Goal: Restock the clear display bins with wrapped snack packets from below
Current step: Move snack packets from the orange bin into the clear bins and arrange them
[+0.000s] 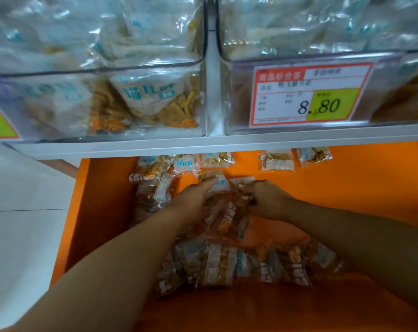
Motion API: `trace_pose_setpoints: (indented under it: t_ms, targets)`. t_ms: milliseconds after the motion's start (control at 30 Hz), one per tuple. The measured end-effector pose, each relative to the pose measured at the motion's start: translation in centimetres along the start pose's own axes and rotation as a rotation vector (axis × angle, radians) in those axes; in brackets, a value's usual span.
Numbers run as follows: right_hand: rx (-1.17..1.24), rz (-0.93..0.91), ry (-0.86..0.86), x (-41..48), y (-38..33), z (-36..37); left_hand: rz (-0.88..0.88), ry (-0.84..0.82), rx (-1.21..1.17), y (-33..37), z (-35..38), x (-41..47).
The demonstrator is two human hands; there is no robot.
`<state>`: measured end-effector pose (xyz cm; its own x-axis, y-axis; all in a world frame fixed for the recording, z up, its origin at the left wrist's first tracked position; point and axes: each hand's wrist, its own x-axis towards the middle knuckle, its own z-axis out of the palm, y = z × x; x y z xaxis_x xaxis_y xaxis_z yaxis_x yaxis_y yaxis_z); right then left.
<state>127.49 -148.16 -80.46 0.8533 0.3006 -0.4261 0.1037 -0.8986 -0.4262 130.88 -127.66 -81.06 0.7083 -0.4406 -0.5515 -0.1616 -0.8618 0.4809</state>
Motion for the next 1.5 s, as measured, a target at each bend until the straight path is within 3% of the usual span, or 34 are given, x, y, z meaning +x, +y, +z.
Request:
trace_pose_setpoints:
  t_ms: [300,500,667,867,1100,1200,1300,1500]
  targets:
    - [0.171,0.136,0.021,-5.2,-3.2,-5.5,0.034,0.042,0.026,4.6,-4.2,-5.3]
    - [0.23,0.082,0.096,-11.4,-7.6,-10.3,0.13,0.037,-0.002,8.5,-8.2,-11.9]
    - [0.154,-0.001,0.042,-17.0,-11.5,-14.9,0.163,-0.107,0.014,12.3,-13.0,-18.6]
    - [0.017,-0.121,0.08,-23.5,-16.3,-21.2,0.157,-0.143,0.041,17.3,-19.7,-27.2]
    - [-0.089,-0.123,0.525,-26.5,-17.1,-26.8,0.318,0.202,0.088,22.1,-24.1,-28.8]
    - [-0.124,-0.018,0.683,-24.9,-15.1,-27.4,0.375,0.332,0.157,23.7,-23.6,-25.5]
    - [-0.09,0.053,0.739,-23.1,-12.9,-27.1,0.391,0.397,0.19,24.8,-23.0,-21.9]
    - [-0.073,0.139,0.651,-21.4,-10.2,-26.7,0.344,0.447,0.098,24.0,-21.6,-17.6]
